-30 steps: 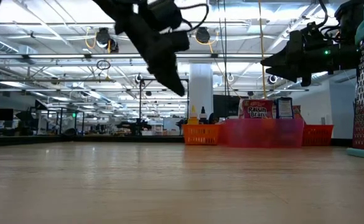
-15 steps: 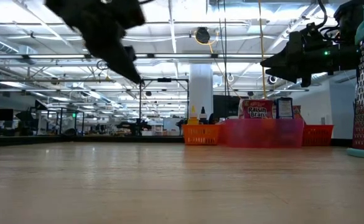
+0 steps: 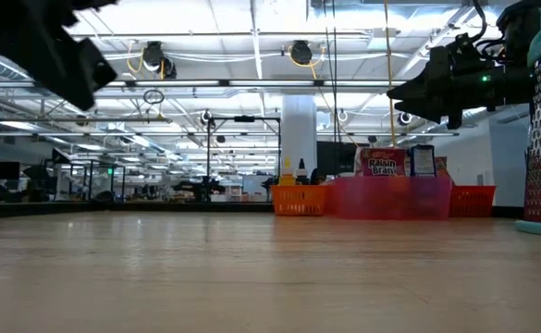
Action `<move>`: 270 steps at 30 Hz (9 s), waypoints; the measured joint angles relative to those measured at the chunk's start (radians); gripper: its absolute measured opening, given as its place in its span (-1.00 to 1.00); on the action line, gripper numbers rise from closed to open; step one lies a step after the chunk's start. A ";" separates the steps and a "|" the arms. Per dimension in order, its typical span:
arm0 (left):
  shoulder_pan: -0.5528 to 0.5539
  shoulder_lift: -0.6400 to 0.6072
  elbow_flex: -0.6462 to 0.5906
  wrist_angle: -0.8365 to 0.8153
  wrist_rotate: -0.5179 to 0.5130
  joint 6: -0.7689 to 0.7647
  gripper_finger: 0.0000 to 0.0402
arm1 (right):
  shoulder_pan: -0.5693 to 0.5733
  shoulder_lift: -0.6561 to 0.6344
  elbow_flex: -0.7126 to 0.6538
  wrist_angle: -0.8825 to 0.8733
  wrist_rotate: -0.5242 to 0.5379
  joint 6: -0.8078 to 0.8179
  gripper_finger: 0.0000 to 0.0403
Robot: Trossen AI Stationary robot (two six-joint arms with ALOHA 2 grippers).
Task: Pick & Place Kitchen Items
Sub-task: Put the red food coloring bottle into the orange bin, then return to Home Position
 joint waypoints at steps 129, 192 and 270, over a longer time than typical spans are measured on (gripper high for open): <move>-0.383 0.341 -0.014 -0.101 -0.372 -0.334 -0.88 | 0.000 0.000 0.000 -0.063 0.000 0.001 0.04; 0.898 0.420 0.005 1.149 0.205 0.615 -0.96 | 0.000 0.000 0.000 -0.061 -0.003 0.000 0.04; 0.735 -0.045 -0.116 0.569 0.008 0.491 -0.41 | 0.001 -0.302 0.000 -0.400 -0.157 -0.061 0.04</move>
